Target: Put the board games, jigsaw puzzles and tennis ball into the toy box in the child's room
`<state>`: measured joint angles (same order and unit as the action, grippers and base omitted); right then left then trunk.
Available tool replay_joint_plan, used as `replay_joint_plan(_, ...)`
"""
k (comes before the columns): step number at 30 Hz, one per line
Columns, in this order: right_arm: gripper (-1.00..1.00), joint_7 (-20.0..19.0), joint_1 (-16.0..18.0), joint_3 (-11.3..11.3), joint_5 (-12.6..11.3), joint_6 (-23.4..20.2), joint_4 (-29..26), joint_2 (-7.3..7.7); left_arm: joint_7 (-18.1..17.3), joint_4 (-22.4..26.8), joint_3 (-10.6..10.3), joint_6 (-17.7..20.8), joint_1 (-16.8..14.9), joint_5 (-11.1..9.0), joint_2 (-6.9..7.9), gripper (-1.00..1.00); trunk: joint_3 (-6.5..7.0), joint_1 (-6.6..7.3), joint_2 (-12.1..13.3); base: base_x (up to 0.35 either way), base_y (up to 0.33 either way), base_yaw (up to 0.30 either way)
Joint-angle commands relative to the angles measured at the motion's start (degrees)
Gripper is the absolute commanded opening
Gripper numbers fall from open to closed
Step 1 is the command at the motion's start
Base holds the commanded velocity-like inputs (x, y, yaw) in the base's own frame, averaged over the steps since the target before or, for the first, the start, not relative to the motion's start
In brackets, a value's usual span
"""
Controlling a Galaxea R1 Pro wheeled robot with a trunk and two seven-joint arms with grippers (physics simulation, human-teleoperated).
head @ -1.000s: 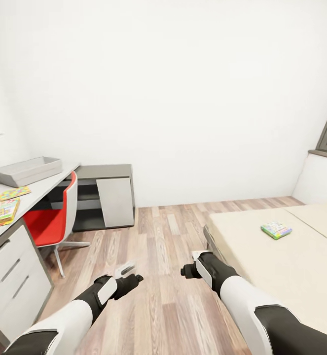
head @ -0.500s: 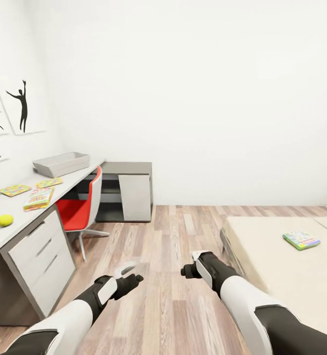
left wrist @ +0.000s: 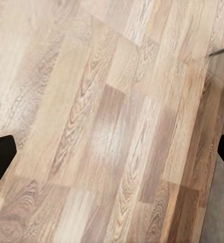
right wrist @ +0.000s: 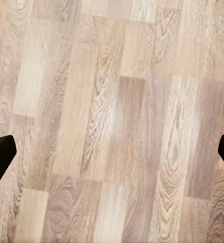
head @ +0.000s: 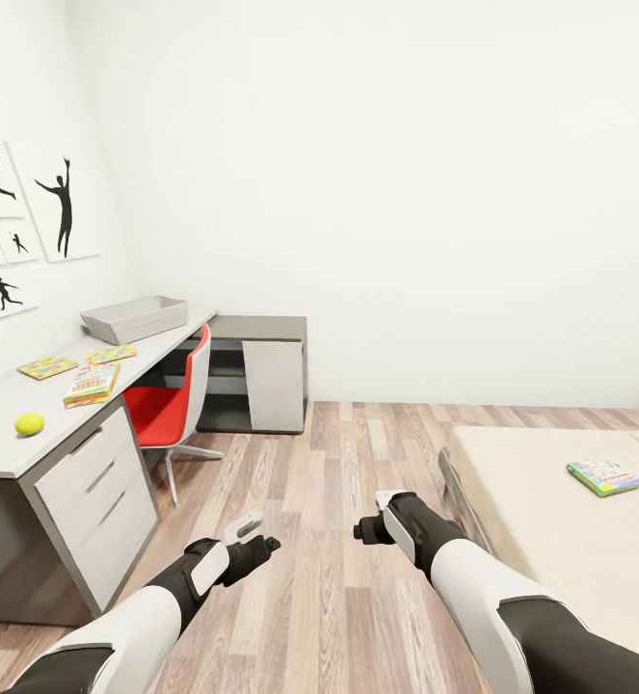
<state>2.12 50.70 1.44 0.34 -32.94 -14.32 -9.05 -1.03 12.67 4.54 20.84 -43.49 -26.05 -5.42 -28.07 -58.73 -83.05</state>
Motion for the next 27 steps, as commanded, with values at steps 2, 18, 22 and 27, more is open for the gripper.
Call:
replay_joint_plan(2, 1.0, 0.2, 0.0, 0.1, 0.0, -0.3, -0.1, -0.01, -0.1, 0.1, 0.5, 0.3, 0.0, 0.1, -0.03, 1.0, -0.06, 0.0, 0.0, -0.001, -0.001, 0.015)
replay_joint_plan(18, 1.0, 0.2, 0.0, 0.1, 0.0, -0.4, -0.1, 0.0, -0.1, 0.1, 0.5, 0.3, 0.0, 0.1, -0.03, 1.0, -0.06, 0.0, 0.0, 0.0, 0.0, -0.062)
replay_joint_plan(22, 1.0, 0.2, 0.0, 0.1, 0.0, -0.4, -0.1, 0.0, -0.1, 0.1, 0.4, 0.3, 0.0, 0.1, -0.03, 1.0, -0.06, 0.0, 0.0, 0.0, 0.0, -0.043)
replay_joint_plan(27, 1.0, 0.2, 0.0, 0.1, 0.0, -0.4, -0.1, 0.0, -0.1, 0.1, 0.4, 0.3, 0.0, 0.1, -0.03, 1.0, -0.06, 0.0, 0.0, 0.0, 0.0, -0.022)
